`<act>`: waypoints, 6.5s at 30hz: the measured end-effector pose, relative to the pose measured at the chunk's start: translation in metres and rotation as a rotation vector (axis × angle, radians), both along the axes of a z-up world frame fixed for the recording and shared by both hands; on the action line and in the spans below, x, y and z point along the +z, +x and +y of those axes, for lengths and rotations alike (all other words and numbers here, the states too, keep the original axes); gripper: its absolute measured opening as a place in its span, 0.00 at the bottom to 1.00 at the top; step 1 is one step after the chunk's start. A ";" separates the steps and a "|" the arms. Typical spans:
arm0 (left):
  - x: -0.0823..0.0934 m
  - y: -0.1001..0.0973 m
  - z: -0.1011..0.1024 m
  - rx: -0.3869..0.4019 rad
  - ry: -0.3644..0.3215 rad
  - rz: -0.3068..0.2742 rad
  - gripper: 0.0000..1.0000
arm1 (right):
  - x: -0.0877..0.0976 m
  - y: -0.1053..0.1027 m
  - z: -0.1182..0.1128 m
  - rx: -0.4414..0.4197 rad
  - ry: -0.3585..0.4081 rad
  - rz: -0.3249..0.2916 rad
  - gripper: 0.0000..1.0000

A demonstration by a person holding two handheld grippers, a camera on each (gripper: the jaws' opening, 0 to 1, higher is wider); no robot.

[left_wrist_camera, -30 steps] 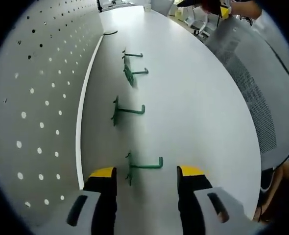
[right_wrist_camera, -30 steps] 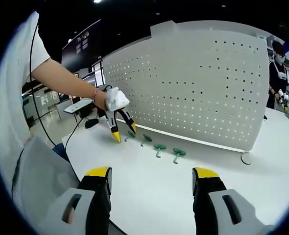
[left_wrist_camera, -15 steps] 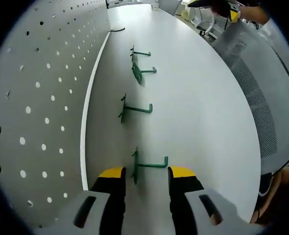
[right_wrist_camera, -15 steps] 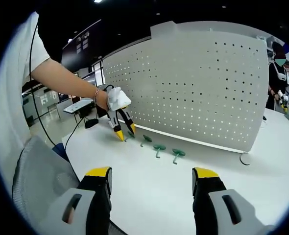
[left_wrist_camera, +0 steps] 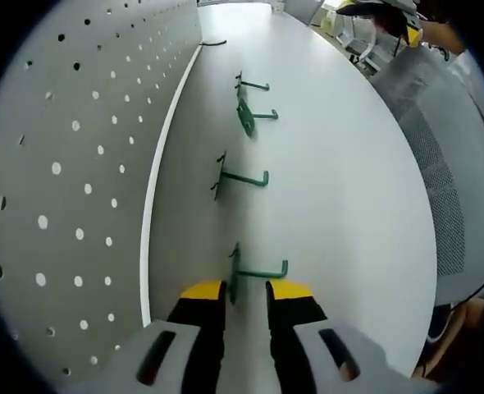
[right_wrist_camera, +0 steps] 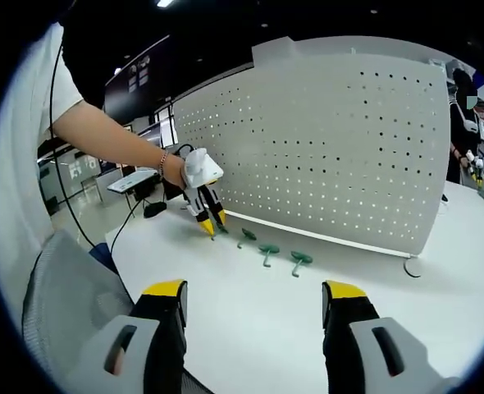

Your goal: Insert the hook assembly into the mounting plate slot until the hook locks in place.

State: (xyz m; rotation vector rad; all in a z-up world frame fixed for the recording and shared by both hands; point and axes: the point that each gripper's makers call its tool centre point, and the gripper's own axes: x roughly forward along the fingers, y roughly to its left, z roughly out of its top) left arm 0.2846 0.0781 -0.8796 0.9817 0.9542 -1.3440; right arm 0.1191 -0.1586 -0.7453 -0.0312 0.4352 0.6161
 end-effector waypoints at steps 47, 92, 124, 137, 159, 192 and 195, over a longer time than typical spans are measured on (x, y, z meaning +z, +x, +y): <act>-0.001 0.000 0.005 0.024 0.011 -0.049 0.03 | 0.001 0.001 -0.002 -0.011 0.004 -0.008 0.63; 0.062 -0.006 -0.023 0.405 -0.495 -0.202 0.02 | 0.008 0.006 -0.003 -0.039 0.067 -0.028 0.63; 0.140 -0.037 -0.038 0.564 -0.838 -0.294 0.01 | 0.016 0.010 0.005 -0.019 0.093 -0.052 0.63; 0.177 -0.048 -0.034 0.628 -0.961 -0.339 0.02 | 0.023 0.009 0.008 -0.011 0.106 -0.071 0.63; 0.253 -0.071 -0.031 0.637 -1.132 -0.437 0.02 | 0.038 0.011 0.015 0.003 0.123 -0.110 0.62; 0.242 -0.076 -0.035 0.657 -1.129 -0.423 0.02 | 0.109 0.010 0.042 0.087 0.321 -0.319 0.54; 0.243 -0.078 -0.036 0.655 -1.129 -0.425 0.02 | 0.114 0.011 0.048 0.102 0.348 -0.317 0.53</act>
